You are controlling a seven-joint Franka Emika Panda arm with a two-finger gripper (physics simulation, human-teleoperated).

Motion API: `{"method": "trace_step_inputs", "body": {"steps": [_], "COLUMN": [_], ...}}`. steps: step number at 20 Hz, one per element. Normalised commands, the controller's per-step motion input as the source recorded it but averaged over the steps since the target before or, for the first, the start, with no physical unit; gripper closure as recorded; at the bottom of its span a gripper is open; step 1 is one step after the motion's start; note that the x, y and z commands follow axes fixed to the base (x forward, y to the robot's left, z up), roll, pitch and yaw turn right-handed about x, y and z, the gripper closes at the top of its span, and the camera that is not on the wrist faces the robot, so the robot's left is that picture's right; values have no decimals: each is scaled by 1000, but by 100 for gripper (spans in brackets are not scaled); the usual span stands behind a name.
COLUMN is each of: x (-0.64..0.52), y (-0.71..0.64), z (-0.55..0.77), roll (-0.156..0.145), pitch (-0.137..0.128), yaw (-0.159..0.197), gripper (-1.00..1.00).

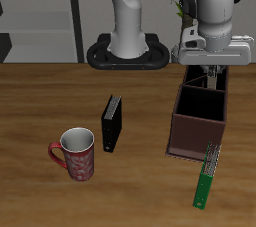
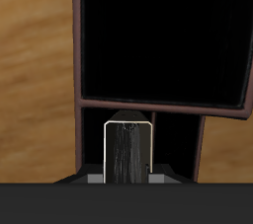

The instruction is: Place the yellow book into the left desk caddy's back compartment

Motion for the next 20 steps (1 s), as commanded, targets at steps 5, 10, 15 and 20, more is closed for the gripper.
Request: {"method": "trace_step_inputs", "body": {"steps": [5, 10, 15, 20], "x": [-92, -84, 153, 166], "y": [140, 88, -102, -154], "z": [-289, -358, -303, -316], "roll": [33, 41, -16, 1], "pitch": [15, 34, 48, 89], "yaw": [22, 14, 23, -1], "gripper": [100, 100, 100, -100]}}
